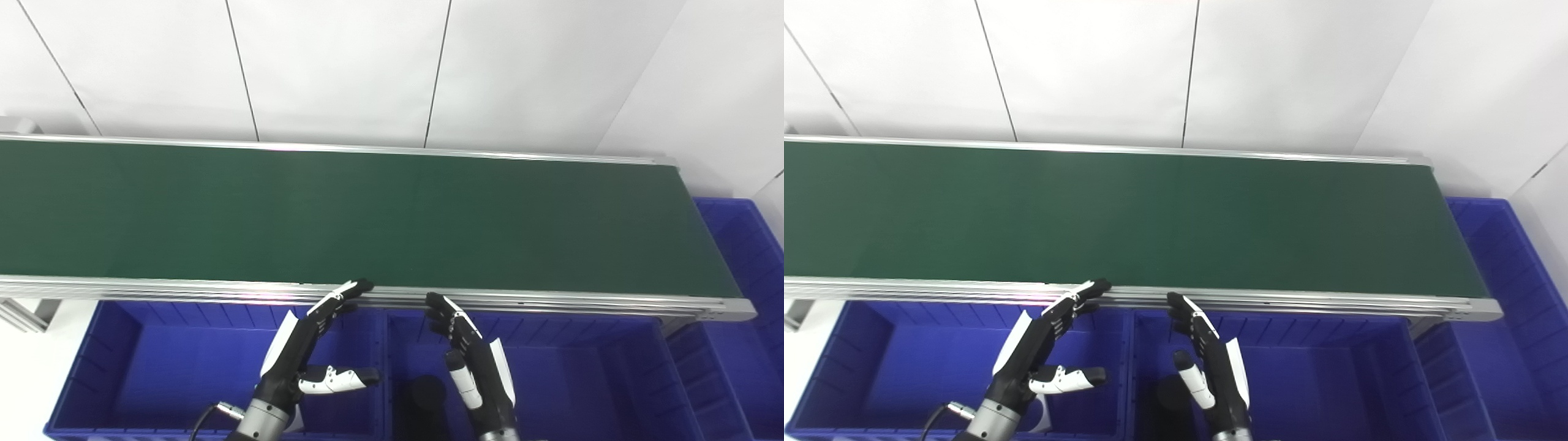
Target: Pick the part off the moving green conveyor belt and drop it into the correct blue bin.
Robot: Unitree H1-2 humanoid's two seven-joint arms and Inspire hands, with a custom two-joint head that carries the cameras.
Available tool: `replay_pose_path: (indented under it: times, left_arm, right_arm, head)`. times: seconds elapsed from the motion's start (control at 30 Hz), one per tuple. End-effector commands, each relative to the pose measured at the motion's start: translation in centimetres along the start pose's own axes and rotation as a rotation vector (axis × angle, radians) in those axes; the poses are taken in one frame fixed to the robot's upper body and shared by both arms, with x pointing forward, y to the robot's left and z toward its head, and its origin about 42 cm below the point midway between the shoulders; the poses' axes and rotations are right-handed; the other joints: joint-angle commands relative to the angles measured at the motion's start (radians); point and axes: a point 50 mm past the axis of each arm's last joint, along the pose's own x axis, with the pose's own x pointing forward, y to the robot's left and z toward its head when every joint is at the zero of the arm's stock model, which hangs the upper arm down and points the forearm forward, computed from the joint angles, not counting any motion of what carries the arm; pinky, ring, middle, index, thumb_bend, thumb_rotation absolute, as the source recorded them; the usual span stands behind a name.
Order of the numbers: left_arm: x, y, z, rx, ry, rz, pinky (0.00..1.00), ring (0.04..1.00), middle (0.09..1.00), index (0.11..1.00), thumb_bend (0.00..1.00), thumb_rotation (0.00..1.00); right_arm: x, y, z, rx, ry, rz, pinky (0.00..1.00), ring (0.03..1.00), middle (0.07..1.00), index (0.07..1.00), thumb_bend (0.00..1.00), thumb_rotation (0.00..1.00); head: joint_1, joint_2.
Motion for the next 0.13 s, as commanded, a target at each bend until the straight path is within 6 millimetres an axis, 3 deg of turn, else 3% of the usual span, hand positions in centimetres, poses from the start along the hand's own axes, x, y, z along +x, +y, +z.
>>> replay_pose_path:
  times: [0.0,0.03,0.1]
  left_arm:
    - [0.69,-0.31,0.82,0.004,-0.074,0.010,0.82,0.882,0.896,0.817,0.79,0.60]
    - [0.68,-0.43,0.80,0.007,-0.074,0.007,0.82,0.882,0.896,0.819,0.79,0.62]
    - [0.63,-0.73,0.71,0.023,-0.077,0.004,0.81,0.889,0.906,0.838,0.81,0.80]
  right_arm:
    - [0.27,0.03,0.99,0.004,-0.084,-0.009,0.85,0.892,0.920,0.870,0.87,0.96]
    - [0.23,0.02,0.96,0.003,-0.084,-0.005,0.86,0.894,0.923,0.872,0.88,0.96]
    - [0.15,-0.01,0.91,-0.007,-0.085,0.024,0.90,0.924,0.952,0.901,0.88,0.99]
  head:
    - [0.004,0.002]
    - [0.006,0.002]
    - [0.010,0.004]
